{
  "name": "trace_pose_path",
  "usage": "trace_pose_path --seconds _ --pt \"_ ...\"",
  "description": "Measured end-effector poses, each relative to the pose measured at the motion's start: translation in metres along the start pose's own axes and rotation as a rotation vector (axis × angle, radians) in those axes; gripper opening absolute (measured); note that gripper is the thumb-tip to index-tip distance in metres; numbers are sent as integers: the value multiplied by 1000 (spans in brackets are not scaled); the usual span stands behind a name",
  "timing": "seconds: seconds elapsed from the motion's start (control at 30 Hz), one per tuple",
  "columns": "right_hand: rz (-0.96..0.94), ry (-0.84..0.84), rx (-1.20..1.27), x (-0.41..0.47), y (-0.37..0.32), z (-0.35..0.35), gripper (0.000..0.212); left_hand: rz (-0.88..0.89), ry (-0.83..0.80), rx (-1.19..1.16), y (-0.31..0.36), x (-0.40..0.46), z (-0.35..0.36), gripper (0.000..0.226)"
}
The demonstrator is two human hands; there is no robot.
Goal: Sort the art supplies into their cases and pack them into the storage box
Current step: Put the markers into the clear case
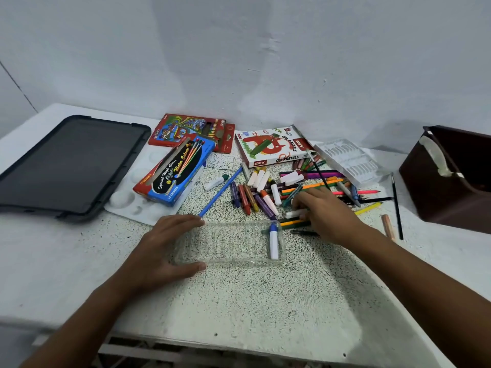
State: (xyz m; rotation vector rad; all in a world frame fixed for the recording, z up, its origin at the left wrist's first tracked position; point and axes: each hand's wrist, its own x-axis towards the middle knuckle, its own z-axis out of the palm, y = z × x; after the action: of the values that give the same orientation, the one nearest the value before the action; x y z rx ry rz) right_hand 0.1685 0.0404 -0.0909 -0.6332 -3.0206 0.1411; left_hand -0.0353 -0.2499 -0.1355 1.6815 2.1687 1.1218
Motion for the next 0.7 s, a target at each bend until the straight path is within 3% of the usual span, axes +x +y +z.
trace_pose_path --seconds 0.17,0.3,0.5,0.7 --pt "-56 22 -117 -3 4 2 39 -8 5 4 1 -1 0 73" --pt "-73 143 -18 -3 -9 -11 31 -14 -5 3 -1 0 0 73" --pt "-437 -79 77 -7 -52 -22 24 17 -2 -15 -1 2 1 72" --pt "-486 -155 83 -2 -60 -19 19 5 -3 -15 -1 0 0 72"
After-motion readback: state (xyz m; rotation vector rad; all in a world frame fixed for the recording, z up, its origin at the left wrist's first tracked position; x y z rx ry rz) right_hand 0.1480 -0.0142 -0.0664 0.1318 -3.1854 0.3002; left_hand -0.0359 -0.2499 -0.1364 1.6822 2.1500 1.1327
